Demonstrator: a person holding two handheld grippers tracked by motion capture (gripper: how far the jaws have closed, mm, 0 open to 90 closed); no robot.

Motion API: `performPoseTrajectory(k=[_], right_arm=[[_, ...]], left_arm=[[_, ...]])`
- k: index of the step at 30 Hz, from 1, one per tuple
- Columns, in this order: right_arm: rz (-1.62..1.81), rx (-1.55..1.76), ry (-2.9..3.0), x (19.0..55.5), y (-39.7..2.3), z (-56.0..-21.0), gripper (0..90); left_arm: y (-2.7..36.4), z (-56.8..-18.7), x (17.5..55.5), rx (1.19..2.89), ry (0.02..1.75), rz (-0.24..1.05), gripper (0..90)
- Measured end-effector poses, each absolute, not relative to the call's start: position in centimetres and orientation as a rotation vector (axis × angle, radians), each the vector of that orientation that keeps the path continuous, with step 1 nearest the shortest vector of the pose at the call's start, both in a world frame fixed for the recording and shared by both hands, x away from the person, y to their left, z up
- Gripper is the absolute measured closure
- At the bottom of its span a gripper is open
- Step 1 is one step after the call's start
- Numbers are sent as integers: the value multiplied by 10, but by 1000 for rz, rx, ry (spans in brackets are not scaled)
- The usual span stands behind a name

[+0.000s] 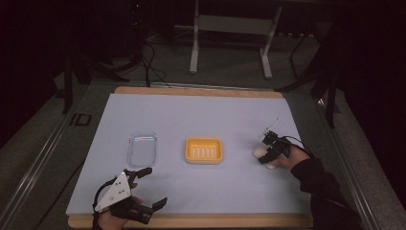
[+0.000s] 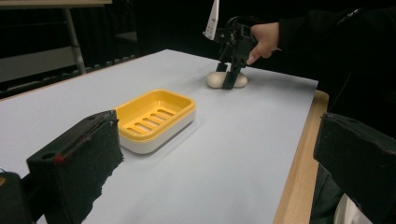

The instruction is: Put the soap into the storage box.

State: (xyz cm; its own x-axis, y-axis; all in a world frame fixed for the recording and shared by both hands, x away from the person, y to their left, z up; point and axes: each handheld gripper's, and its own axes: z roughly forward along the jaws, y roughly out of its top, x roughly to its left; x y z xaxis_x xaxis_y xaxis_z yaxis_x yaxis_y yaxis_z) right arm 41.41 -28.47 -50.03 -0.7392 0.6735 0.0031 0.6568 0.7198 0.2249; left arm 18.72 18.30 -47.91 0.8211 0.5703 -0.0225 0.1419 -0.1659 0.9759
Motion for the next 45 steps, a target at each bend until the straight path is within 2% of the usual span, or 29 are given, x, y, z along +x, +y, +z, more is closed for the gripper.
performPoseTrajectory(k=[4, 8, 24, 45], right_arm=[[294, 1085, 2839, 414, -283, -500, 354], [299, 1054, 2852, 409, -281, -499, 485], [245, 963, 2898, 410, -275, -495, 498], [291, 669, 3018, 409, -269, -468, 499]], left_arm=[[183, -479, 187, 1724, 555, 414, 11], [182, -479, 187, 1727, 555, 411, 11], [182, -480, 188, 1731, 554, 407, 11], [182, -480, 188, 1734, 552, 402, 12]])
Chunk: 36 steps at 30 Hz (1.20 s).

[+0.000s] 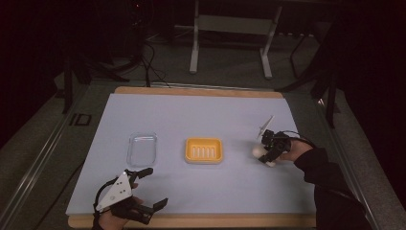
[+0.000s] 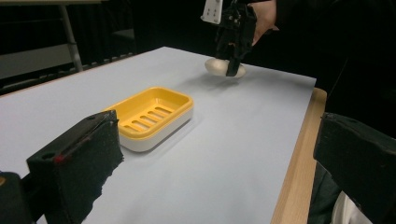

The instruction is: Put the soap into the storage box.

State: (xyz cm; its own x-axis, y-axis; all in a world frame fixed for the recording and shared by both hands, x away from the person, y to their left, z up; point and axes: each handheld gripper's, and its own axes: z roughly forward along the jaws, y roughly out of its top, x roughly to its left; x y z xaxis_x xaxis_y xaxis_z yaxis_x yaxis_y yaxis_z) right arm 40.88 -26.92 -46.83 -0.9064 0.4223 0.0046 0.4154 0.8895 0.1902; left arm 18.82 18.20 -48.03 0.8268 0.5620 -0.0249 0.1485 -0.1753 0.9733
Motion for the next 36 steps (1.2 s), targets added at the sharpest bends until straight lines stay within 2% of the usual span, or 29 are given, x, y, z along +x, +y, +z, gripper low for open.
performPoseTrajectory(k=[20, 36], right_arm=[[375, 308, 3097, 398, -257, -450, 499], [420, 208, 3086, 399, -240, -432, 498]], left_arm=[[181, -480, 188, 1737, 548, 399, 11], [181, -481, 188, 1742, 545, 400, 11]])
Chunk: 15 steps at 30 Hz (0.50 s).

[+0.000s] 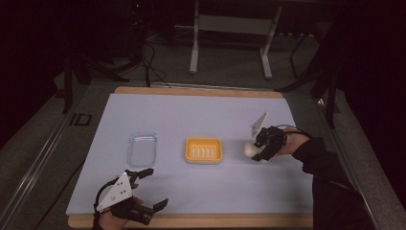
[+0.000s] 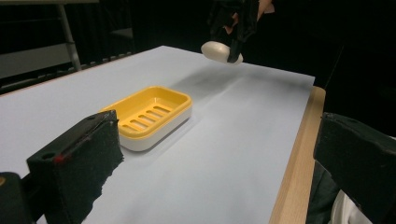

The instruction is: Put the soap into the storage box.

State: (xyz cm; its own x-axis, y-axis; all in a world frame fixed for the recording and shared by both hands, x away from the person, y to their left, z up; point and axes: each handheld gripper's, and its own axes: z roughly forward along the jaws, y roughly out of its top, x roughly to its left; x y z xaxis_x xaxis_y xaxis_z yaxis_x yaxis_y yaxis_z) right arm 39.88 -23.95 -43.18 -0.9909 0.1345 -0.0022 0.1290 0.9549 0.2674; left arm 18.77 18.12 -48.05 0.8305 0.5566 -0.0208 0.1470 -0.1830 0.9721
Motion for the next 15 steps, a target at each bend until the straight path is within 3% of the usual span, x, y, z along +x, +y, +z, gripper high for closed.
performPoseTrajectory(k=[15], right_arm=[[481, 133, 3062, 402, -213, -415, 498]], left_arm=[[179, -481, 186, 1758, 535, 419, 12]])
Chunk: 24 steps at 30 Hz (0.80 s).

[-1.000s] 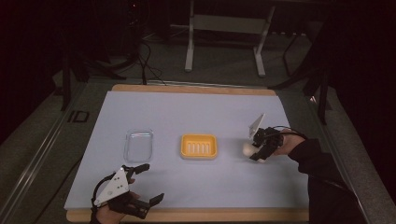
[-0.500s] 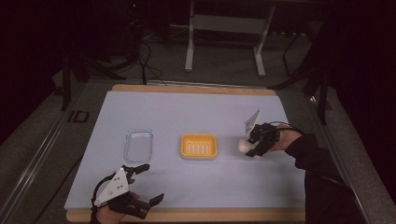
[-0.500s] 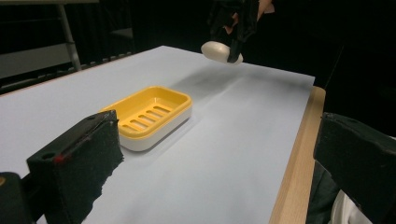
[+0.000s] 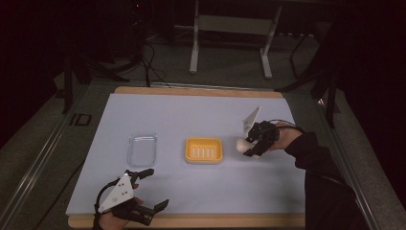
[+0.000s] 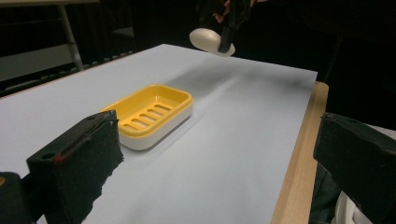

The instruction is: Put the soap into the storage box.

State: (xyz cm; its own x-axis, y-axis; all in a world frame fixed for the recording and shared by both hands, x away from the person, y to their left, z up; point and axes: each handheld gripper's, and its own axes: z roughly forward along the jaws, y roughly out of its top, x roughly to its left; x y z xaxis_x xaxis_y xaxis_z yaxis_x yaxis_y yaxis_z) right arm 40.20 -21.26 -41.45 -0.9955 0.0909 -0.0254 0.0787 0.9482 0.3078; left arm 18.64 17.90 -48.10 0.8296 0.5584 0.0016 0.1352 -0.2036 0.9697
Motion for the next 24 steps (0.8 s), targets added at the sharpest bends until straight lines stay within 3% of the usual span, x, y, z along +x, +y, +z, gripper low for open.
performPoseTrajectory(k=[24], right_arm=[[506, 15, 3061, 408, -160, -398, 498]], left_arm=[[180, -480, 186, 1756, 527, 412, 11]])
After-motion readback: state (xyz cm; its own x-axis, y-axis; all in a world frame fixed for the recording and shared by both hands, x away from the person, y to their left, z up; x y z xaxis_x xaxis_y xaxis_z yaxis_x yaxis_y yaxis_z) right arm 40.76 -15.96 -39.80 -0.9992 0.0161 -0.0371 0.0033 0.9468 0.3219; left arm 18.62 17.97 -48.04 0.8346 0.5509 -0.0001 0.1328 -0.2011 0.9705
